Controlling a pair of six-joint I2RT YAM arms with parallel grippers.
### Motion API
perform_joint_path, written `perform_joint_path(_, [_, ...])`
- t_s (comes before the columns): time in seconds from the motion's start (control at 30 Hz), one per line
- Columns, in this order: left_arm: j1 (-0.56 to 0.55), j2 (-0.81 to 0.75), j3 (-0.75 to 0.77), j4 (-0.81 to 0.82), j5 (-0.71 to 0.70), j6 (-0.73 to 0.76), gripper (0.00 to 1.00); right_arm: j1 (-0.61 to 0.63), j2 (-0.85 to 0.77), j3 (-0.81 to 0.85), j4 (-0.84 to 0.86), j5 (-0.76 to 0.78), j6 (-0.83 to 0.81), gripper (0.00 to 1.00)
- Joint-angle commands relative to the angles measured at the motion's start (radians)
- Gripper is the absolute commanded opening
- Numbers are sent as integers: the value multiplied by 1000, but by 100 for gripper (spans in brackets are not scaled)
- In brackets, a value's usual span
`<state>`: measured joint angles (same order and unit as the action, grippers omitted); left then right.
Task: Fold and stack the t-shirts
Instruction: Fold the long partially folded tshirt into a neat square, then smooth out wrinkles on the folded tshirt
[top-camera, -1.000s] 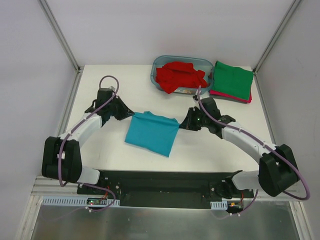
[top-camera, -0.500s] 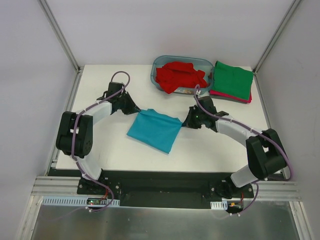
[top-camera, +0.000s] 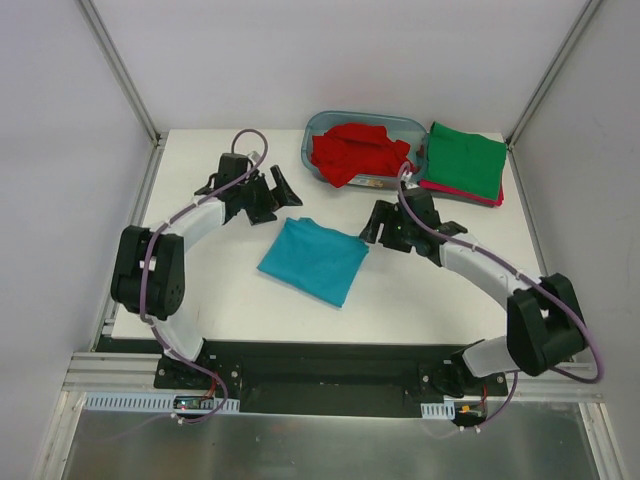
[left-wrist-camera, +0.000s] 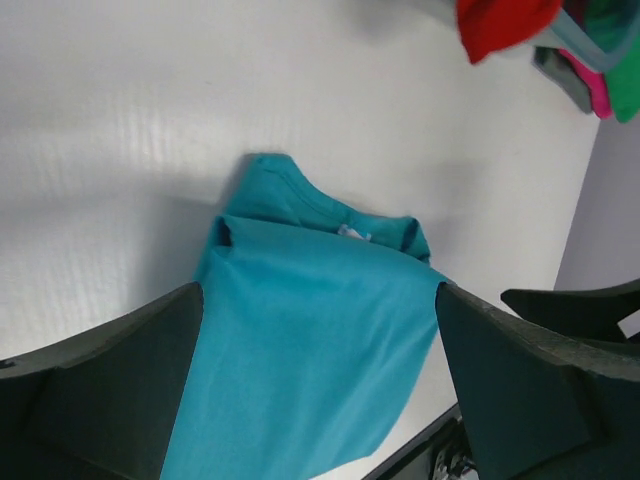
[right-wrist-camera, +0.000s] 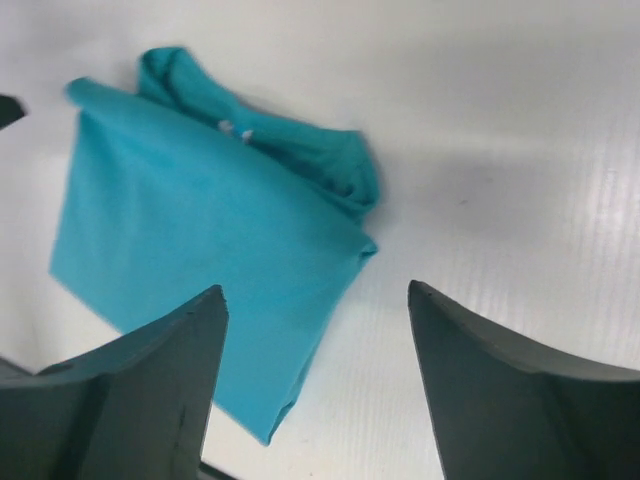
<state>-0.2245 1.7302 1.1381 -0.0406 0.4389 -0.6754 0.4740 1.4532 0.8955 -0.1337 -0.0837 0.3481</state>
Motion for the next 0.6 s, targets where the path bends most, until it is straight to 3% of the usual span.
perform_joint_path(0.0, [-65, -126, -40, 15, 66, 48, 99, 55, -106, -26, 63, -106, -20, 83])
perform_joint_path(0.1, [-99, -89, -14, 19, 92, 46, 99, 84, -68, -32, 129, -204, 11, 96])
perform_joint_path(0.23, [-102, 21, 49, 25, 104, 40, 99, 89, 36, 8, 200, -226, 26, 96])
perform_joint_path(0.4, [-102, 178, 144, 18, 156, 30, 99, 80, 194, 109, 139, -145, -23, 96])
perform_joint_path(0.57, [-92, 235, 141, -11, 37, 40, 99, 49, 318, 166, 73, -38, -61, 96])
